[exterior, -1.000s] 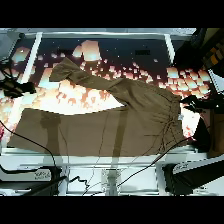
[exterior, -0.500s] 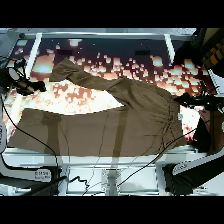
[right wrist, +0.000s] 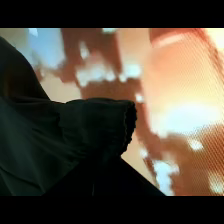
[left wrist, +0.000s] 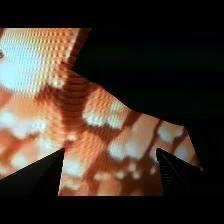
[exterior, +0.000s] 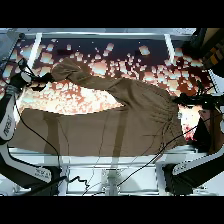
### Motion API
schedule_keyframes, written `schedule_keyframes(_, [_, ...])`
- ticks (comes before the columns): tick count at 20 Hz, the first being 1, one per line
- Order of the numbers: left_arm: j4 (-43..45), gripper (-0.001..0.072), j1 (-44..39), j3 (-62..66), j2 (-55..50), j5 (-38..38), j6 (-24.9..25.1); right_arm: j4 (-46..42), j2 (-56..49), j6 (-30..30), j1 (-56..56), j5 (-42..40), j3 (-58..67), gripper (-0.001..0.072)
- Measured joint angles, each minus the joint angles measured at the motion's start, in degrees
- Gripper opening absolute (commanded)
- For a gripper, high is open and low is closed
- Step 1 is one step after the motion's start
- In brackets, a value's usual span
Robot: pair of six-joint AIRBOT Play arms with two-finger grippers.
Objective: Fold the clothes and pants, and hang the long-sleeved shirts on hangers.
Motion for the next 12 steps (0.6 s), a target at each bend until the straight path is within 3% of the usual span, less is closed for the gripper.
schedule_keyframes(3, [-3.21, 0.0591, -0.37, 0.0, -3.96, 6.75, -4.48, -0.17, 0.0, -0.02, 0.0, -0.04, 0.02, 0.004])
schedule_keyframes(4, [-4.07, 0.0548, -0.44, 0.02, -5.03, 8.57, -5.46, -0.17, 0.0, -0.02, 0.0, -0.07, 0.02, 0.004])
schedule_keyframes(5, [-4.63, 0.0511, -0.48, 0.04, -6.03, 10.62, -5.86, -0.2, 0.0, -0.02, 0.0, -0.09, 0.02, 0.004])
schedule_keyframes(10, [-7.17, 0.0466, -0.52, 1.09, -9.86, 18.25, -7.72, -0.33, 0.0, -0.02, 0.02, -0.22, 0.02, 0.004])
schedule_keyframes(12, [-7.65, 0.0239, -0.46, 2.91, -11.56, 19.06, -8.11, -0.35, 0.0, -0.02, 0.02, -0.22, 0.02, 0.004])
